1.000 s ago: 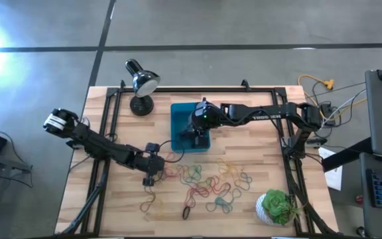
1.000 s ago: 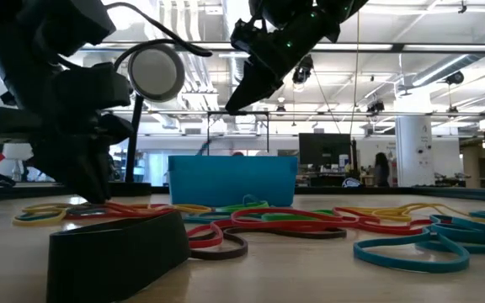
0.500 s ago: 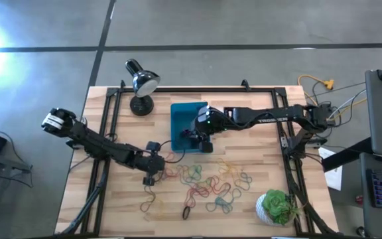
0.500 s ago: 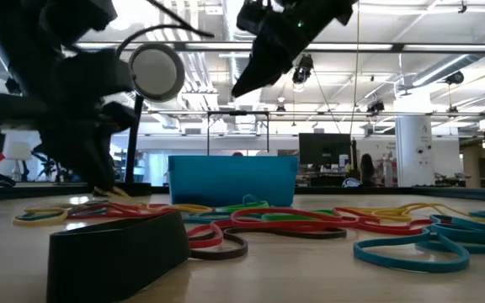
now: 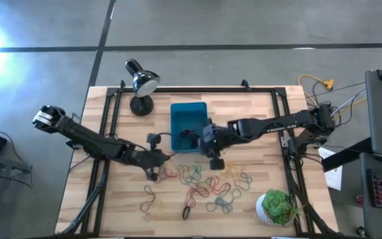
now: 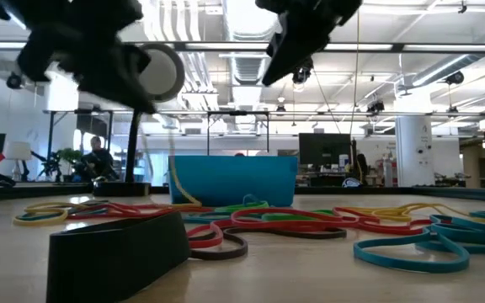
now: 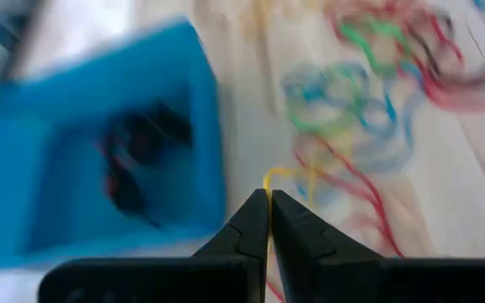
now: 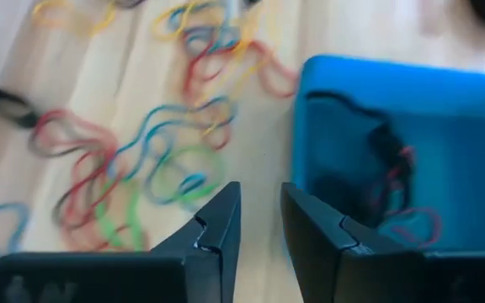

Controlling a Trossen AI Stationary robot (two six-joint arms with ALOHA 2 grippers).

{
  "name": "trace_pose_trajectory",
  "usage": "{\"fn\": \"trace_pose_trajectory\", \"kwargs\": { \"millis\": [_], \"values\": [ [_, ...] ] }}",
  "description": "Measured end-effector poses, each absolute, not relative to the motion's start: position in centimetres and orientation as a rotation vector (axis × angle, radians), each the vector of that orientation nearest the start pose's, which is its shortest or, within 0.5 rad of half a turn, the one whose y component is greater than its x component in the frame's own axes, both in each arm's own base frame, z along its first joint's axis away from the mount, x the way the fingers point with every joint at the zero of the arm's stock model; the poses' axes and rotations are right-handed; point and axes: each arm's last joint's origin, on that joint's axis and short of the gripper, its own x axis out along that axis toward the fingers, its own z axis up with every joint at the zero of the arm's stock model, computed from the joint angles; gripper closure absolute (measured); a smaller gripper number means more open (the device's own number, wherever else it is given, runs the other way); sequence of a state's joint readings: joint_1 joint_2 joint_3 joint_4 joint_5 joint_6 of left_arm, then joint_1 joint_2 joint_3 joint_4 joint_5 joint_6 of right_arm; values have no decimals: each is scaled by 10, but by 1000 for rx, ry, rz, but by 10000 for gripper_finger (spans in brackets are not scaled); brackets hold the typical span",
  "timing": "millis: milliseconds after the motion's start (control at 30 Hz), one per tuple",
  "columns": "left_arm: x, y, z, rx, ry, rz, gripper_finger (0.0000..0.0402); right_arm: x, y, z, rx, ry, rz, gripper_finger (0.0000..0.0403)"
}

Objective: Pick and place rubber bands into bin
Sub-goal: Put the yellow rubber band into the blue bin

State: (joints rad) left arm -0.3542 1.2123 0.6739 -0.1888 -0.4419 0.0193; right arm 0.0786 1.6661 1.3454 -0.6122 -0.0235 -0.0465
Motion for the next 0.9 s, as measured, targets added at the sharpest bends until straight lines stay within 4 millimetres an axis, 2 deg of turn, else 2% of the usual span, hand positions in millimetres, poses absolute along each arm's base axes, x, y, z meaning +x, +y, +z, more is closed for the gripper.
{"fn": "trace_pose_trajectory", "kwargs": {
  "millis": [233,500,767,900],
  "values": [
    [232,-67,246,443,469,147,402,338,62,249,-9,1048,142,336],
    [242,-43,271,503,419,248,402,321,94,228,65,1134,138,344],
    [251,-4,281,479,389,288,402,299,120,205,104,1202,61,344],
    [256,18,275,448,412,273,402,292,125,194,113,1209,18,344]
  ]
}}
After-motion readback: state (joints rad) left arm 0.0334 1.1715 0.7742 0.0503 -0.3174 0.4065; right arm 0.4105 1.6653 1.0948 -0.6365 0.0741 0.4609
